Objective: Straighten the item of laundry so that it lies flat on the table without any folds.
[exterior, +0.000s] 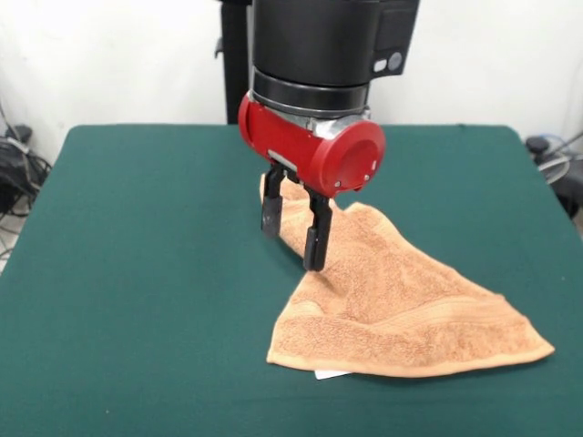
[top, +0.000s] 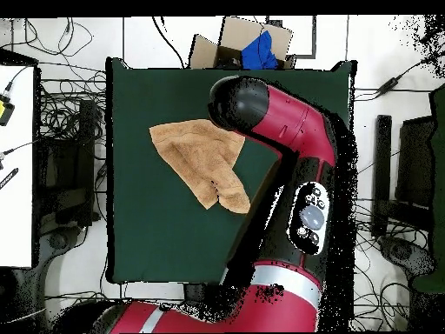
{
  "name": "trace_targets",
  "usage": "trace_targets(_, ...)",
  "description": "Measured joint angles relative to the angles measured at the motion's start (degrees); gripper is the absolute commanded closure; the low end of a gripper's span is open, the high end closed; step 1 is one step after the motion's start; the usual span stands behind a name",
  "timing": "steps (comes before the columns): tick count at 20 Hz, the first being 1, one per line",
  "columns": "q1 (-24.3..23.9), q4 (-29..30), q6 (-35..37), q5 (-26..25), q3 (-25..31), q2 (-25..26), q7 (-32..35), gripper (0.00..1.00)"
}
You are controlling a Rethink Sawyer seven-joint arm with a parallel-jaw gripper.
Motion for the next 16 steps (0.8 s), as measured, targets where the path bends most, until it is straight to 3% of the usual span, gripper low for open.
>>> trace_targets(16,1.0,-0.2,0.4,-0.2,0.1,1.8,0.0,0.0)
